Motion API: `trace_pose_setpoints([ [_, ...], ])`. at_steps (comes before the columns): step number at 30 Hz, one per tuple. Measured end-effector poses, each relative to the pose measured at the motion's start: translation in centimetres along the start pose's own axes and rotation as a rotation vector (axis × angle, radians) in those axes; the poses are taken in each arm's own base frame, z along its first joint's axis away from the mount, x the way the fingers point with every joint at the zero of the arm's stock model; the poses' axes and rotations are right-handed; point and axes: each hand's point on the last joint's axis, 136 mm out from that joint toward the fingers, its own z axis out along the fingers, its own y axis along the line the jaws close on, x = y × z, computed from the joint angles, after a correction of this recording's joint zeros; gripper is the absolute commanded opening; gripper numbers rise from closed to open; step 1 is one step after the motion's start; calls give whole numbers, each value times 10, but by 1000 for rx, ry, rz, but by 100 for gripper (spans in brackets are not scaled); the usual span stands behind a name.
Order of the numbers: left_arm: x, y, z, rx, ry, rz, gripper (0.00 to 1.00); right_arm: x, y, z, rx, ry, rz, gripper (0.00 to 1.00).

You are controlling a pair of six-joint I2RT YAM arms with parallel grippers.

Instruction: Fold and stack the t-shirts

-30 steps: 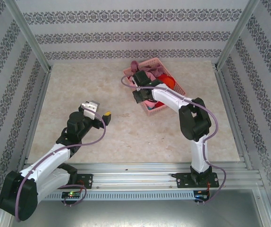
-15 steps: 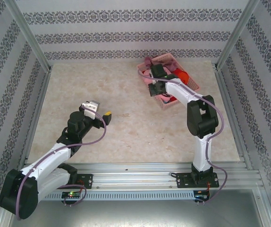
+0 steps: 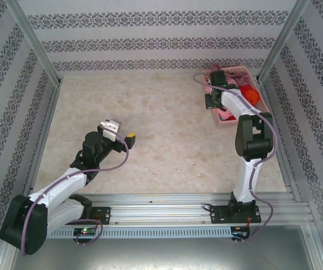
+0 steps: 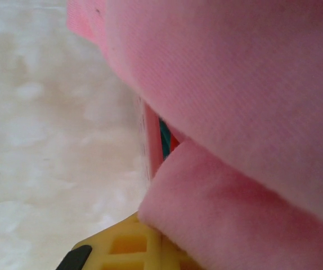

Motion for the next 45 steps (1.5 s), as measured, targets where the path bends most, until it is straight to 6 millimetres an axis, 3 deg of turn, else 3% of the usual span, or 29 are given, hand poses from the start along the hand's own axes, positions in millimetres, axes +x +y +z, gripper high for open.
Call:
trace_pose_setpoints([
  [5, -1, -1, 0, 8, -2, 0, 100, -2, -36, 6, 32, 9, 11, 0],
  [9, -1, -2, 0, 9, -3, -3, 100, -13, -50, 14, 47, 2, 19, 0],
  [18, -1, -3, 0, 20, -3, -7, 100, -30, -56, 25, 64, -9, 4, 0],
  [25, -6, -3, -3, 19, -20, -11, 100, -30, -62, 25, 100, -2, -55, 1],
  [27, -6, -4, -3, 21, -20, -19, 100, -29, -62, 26, 96, -1, -62, 16],
  [30, -6, -5, -1, 27, -16, -29, 100, -24, -56, 23, 64, -9, -69, 47],
  [33, -5, -6, 3, 31, -5, -35, 100, -20, -48, 7, 11, -31, -57, 66],
  [35, -4, -13, 5, 48, 1, -29, 100, -22, -43, -14, -25, -76, -36, 73],
  [41, -4, -58, 16, 175, 14, 31, 100, -45, -49, -95, -36, -309, 45, 76],
  [43, -3, -75, 18, 229, 8, 58, 100, -53, -59, -106, 0, -356, 68, 78],
  [45, 0, -91, 19, 285, 7, 83, 100, -56, -73, -105, 48, -371, 89, 80],
])
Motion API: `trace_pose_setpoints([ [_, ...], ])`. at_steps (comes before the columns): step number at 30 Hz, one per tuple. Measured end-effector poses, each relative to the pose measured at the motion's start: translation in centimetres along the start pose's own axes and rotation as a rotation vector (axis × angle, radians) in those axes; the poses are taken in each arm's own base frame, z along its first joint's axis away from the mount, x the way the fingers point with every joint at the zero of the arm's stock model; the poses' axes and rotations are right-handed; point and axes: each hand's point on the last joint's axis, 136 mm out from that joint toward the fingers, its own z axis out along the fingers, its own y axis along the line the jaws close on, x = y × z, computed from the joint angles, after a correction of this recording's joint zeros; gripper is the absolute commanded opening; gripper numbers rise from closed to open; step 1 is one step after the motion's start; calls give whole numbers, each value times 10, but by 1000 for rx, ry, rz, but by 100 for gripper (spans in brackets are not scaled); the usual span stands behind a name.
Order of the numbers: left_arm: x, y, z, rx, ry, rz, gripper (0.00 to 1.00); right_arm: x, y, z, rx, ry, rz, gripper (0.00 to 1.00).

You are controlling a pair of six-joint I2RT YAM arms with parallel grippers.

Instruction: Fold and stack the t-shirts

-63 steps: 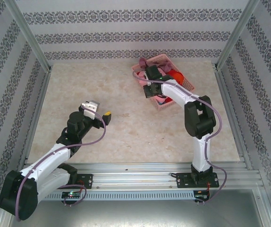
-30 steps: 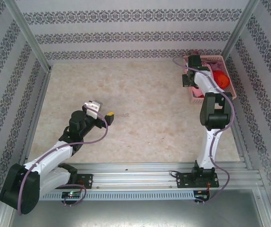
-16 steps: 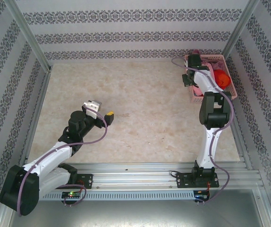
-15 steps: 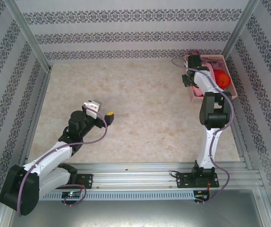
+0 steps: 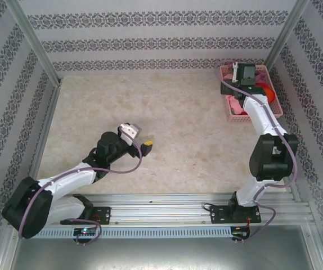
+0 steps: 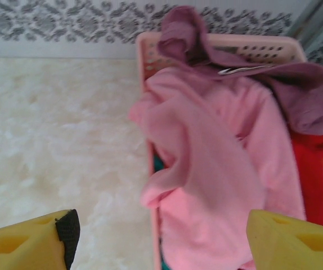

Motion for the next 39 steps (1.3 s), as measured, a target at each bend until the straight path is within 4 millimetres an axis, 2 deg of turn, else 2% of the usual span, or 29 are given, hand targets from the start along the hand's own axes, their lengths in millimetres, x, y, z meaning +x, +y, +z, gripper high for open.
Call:
trace_pose_setpoints([
  [4, -3, -20, 5, 84, -23, 21, 100, 19, -18, 22, 59, 59, 11, 79],
  [6, -8, -25, 7, 108, -42, 25, 100, 36, -24, 40, 77, 109, 13, 71],
  [7, -9, -26, 8, 115, -49, 26, 100, 43, -25, 48, 81, 133, 10, 64],
  [8, -10, -27, 8, 122, -55, 25, 100, 50, -27, 56, 85, 158, 6, 48],
  [9, -11, -28, 9, 128, -60, 25, 100, 57, -27, 64, 87, 182, 4, 28],
  [11, -12, -29, 9, 136, -66, 26, 100, 65, -28, 71, 93, 211, 3, 0],
  [14, -15, -29, 9, 136, -77, 25, 100, 60, -30, 65, 102, 193, 5, 0],
  [17, -17, -29, 9, 135, -85, 27, 100, 39, -30, 39, 114, 111, 7, 0],
  [22, -16, -29, 10, 135, -86, 27, 100, -22, -24, -31, 109, -128, 4, 0],
  [25, -17, -29, 11, 134, -93, 28, 100, -53, -22, -70, 97, -260, 14, 0],
  [28, -21, -28, 11, 133, -111, 30, 100, -71, -23, -98, 80, -356, 29, 0],
  [35, -23, -28, 17, 134, -122, 21, 100, -97, -9, -133, -26, -483, 32, 0],
  [39, -24, -27, 18, 133, -132, 9, 100, -112, -1, -162, -89, -569, 47, 0],
])
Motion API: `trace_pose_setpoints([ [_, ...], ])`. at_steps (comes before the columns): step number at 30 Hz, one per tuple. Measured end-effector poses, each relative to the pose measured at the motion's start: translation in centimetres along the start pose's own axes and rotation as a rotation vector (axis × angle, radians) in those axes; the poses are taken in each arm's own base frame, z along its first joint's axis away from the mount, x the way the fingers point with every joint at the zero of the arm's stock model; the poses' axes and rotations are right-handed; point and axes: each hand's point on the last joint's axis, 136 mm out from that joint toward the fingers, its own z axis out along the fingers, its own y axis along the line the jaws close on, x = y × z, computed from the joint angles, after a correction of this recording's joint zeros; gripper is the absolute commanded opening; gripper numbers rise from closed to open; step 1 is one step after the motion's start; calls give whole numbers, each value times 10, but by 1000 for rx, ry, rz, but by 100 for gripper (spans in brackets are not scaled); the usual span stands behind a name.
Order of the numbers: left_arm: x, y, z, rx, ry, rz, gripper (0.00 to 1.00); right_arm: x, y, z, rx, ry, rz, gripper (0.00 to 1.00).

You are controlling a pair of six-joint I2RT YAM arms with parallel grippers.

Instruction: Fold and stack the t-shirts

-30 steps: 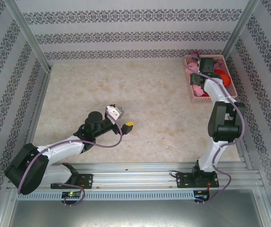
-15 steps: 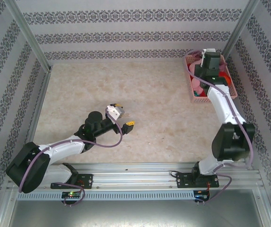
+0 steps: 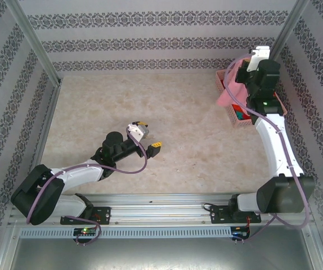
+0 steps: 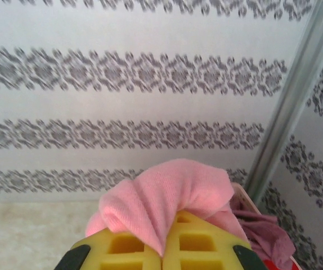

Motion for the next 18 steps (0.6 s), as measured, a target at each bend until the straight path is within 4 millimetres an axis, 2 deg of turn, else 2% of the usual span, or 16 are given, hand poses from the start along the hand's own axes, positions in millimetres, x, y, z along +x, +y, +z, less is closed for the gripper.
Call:
trace_pose_setpoints([
  [4, -4, 0, 0, -1, -17, -4, 100, -32, 13, -18, -63, -104, 31, 0],
  [6, -5, 0, 0, -1, -24, -8, 100, -40, 18, -22, -97, -130, 46, 0],
  [9, -8, 1, 0, -2, -35, -16, 100, -44, 38, -25, -177, -137, 59, 0],
  [18, -13, 9, -13, -72, -63, -12, 100, -48, 155, -54, -561, -132, 60, 0],
])
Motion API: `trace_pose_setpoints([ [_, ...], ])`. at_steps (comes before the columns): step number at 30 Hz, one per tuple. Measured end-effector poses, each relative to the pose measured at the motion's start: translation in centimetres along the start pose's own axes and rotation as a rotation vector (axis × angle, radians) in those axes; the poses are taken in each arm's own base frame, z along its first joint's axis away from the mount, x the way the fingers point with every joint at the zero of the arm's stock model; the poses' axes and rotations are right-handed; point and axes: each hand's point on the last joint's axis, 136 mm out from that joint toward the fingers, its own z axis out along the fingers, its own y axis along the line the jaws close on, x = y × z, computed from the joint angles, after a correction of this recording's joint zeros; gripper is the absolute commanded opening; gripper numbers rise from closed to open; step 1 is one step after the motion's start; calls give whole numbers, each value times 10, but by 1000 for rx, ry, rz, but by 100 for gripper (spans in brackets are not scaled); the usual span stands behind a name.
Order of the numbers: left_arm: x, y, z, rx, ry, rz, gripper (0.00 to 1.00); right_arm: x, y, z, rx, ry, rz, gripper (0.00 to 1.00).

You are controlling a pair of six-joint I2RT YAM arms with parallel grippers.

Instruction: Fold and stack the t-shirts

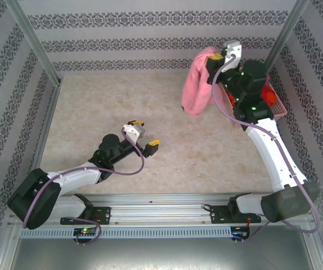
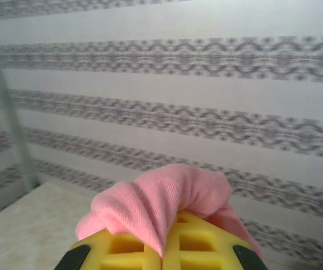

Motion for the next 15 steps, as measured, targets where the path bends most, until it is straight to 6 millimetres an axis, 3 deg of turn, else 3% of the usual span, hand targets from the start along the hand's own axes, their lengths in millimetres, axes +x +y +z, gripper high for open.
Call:
trace_pose_setpoints([
  [5, -4, 9, -14, -69, -20, 4, 100, 22, 35, 19, -126, 52, 55, 3],
  [8, -2, 16, -23, -117, -14, 1, 100, 42, 34, 30, -129, 100, 100, 59],
  [10, 1, 25, -26, -157, 4, -10, 100, 59, 24, 40, -95, 137, 119, 79],
  [15, 28, 53, -34, -286, 108, -109, 100, 122, -35, 48, 103, 288, 187, 86],
])
